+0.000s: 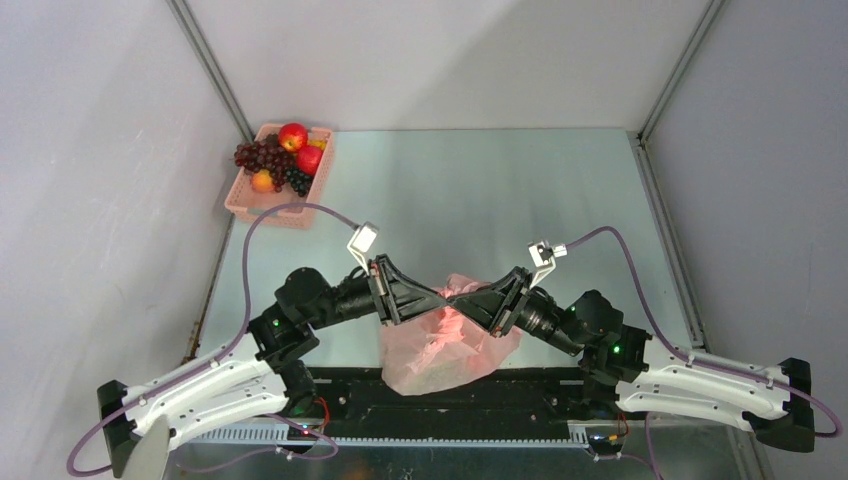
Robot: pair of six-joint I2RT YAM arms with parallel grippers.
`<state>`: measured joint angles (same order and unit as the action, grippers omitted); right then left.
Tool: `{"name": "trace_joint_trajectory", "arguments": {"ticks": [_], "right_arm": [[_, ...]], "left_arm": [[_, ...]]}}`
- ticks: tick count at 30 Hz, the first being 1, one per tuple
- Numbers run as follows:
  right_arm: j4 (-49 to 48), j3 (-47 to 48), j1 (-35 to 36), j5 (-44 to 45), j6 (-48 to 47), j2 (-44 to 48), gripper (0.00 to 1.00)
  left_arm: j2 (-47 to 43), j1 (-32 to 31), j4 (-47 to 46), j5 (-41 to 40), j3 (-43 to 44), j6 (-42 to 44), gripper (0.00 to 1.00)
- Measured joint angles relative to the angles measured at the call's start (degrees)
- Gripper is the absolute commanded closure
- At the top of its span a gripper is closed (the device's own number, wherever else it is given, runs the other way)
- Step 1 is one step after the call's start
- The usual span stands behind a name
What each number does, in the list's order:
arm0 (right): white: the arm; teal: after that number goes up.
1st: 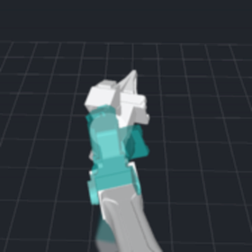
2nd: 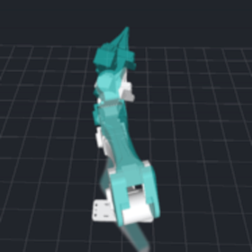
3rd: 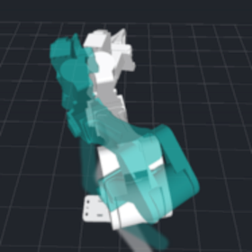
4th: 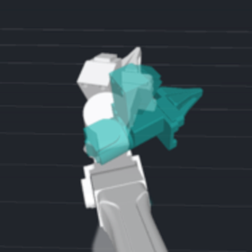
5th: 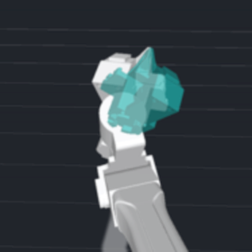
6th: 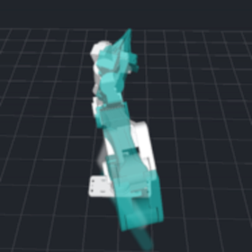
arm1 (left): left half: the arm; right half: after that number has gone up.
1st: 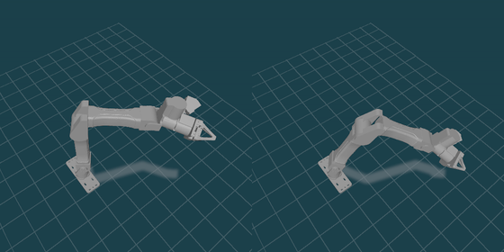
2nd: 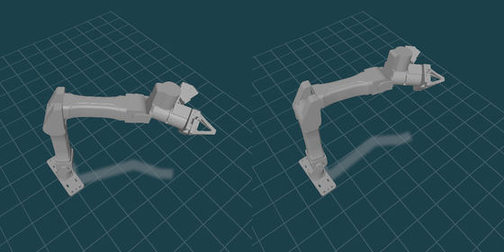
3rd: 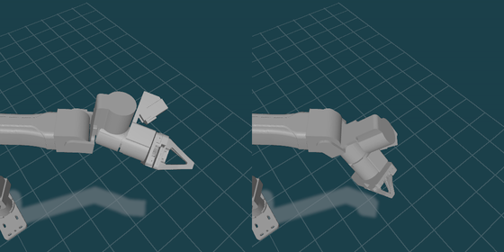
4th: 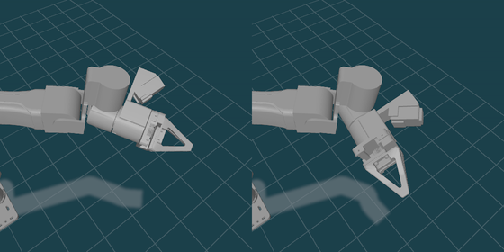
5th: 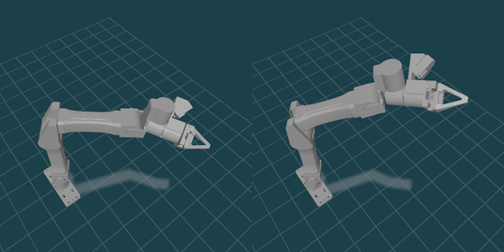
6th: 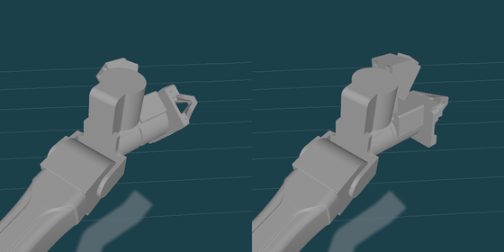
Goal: Place the fake fruits into the plastic bag and tie a complex knot
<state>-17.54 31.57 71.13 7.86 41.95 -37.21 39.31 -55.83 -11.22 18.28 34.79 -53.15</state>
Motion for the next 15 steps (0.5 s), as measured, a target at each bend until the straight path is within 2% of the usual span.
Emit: {"name": "trace_joint_trajectory", "arguments": {"ticks": [5,11,15], "right_arm": [[0.07,0.0,0.0,-0.02,0.0,0.0,1.0],[0.02,0.0,0.0,-0.02,0.0,0.0,1.0],[0.04,0.0,0.0,-0.02,0.0,0.02,1.0]], "left_arm": [[-0.94,0.42,0.22,-0.57,-0.57,-0.02,0.7],[-1.95,1.14,0.24,-0.98,-0.61,-0.02,0.74],[-1.79,1.18,0.31,-0.87,-0.61,-0.02,0.7]]}}
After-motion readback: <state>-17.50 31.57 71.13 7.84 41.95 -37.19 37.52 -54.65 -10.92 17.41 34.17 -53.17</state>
